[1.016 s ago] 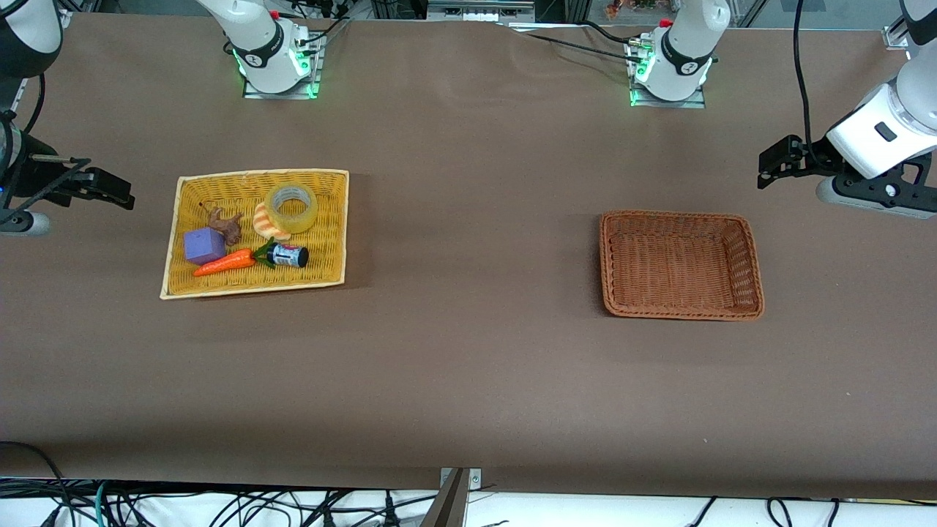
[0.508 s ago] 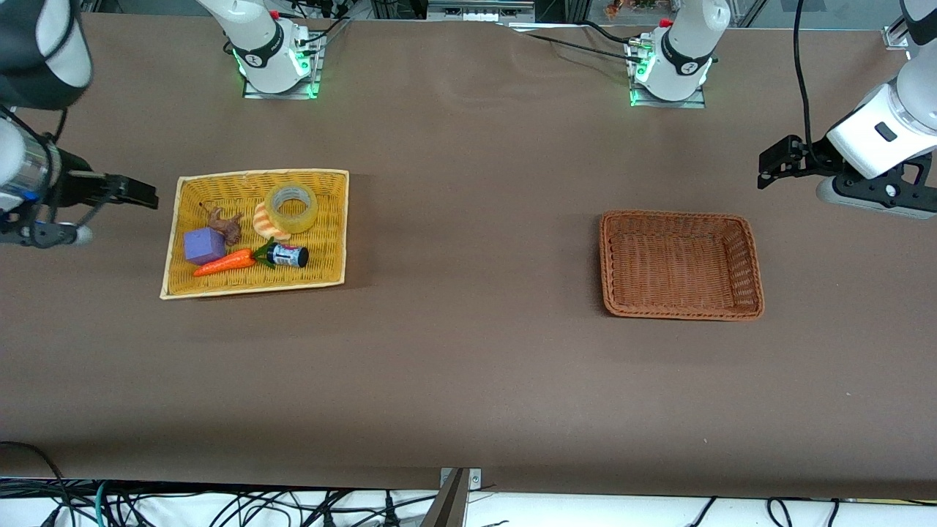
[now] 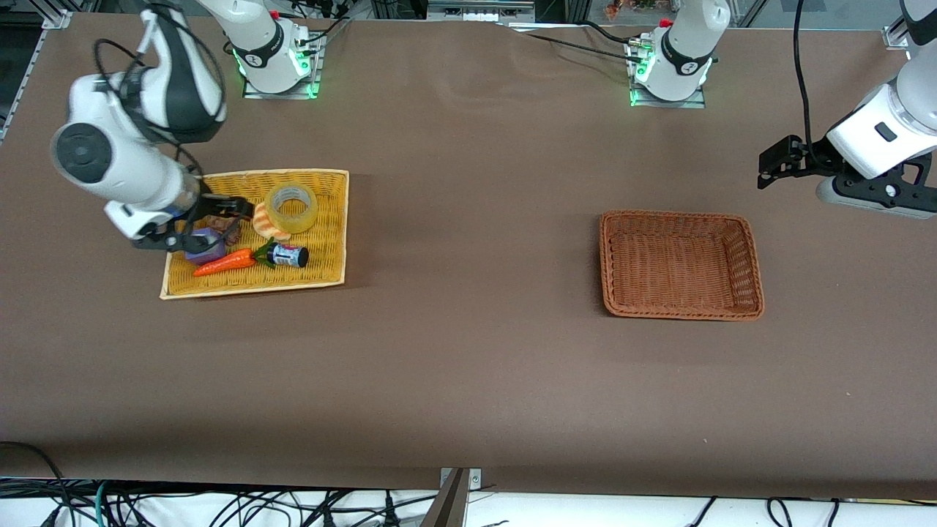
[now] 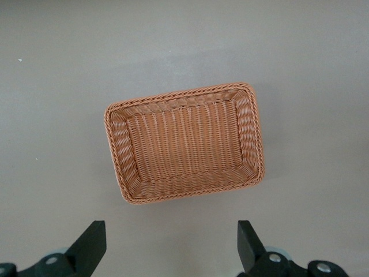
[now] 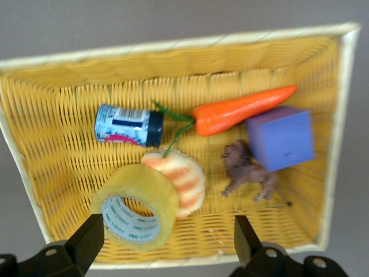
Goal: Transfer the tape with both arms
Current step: 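Reach the right gripper down to the yellow tape roll in the tray, then grasp the tape roll rim with the right gripper and lift it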
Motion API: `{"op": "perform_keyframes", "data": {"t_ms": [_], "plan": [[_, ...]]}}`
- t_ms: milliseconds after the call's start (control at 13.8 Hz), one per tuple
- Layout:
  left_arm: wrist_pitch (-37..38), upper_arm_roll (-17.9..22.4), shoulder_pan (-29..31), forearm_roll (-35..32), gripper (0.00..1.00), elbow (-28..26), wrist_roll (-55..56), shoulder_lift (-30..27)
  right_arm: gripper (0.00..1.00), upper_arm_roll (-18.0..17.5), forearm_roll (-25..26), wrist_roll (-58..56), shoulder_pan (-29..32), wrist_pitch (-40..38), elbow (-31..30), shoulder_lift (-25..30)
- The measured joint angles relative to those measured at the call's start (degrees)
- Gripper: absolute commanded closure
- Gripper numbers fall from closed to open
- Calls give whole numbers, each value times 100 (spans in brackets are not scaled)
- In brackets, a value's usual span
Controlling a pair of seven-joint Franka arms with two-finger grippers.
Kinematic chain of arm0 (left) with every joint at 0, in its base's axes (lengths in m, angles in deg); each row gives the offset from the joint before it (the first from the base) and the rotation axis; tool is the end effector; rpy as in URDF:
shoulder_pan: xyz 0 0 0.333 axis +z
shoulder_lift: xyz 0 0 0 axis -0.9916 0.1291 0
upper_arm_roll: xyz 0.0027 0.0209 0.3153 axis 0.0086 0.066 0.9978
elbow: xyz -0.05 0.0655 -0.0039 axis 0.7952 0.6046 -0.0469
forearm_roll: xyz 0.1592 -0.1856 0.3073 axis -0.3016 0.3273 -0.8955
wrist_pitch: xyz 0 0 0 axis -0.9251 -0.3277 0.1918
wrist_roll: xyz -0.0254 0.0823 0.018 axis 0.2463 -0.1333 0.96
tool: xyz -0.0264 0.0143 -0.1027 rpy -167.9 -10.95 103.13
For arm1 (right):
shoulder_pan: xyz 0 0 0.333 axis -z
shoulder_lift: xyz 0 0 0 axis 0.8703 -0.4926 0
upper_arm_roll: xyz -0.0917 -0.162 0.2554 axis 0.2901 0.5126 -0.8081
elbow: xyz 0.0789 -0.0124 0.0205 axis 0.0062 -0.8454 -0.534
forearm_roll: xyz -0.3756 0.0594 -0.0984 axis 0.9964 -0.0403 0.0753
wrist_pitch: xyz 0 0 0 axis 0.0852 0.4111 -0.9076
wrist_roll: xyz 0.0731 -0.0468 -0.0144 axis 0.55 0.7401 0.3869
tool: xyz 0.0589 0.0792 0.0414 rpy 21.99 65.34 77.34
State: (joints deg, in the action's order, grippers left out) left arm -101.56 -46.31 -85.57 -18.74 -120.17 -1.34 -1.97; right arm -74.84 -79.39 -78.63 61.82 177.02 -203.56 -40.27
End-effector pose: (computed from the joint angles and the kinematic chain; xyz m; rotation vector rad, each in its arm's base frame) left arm 0.5597 -0.0458 0.5962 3.1141 -0.2708 -0.0981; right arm 0.5172 0.0743 0.3407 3.0784 -0.0240 -0.2438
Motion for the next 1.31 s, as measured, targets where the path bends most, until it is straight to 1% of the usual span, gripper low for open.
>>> {"op": "perform_keyframes", "data": {"t_ms": [145,508,653,943,1016,1088,1161,1306], "plan": [[0,0,0,0,0,0,0,0,0,-18,0,11,6,502,-594,140],[0,0,0,0,0,0,0,0,0,-70,0,11,11,1746,-1637,174],[0,0,0,0,0,0,0,0,0,-115,0,11,10,2074,-1864,119],[0,0,0,0,0,0,0,1,0,-133,1,11,11,2374,-1903,-99],[0,0,0,0,0,0,0,0,23,-134,1,11,11,2472,-1906,-167],[0,0,0,0,0,0,0,1,75,-135,1,10,11,2578,-1910,-247],[0,0,0,0,0,0,0,0,100,-135,1,10,11,2670,-1916,-322],[0,0,0,0,0,0,0,1,100,-135,2,5,11,2732,-1917,-419]]}}
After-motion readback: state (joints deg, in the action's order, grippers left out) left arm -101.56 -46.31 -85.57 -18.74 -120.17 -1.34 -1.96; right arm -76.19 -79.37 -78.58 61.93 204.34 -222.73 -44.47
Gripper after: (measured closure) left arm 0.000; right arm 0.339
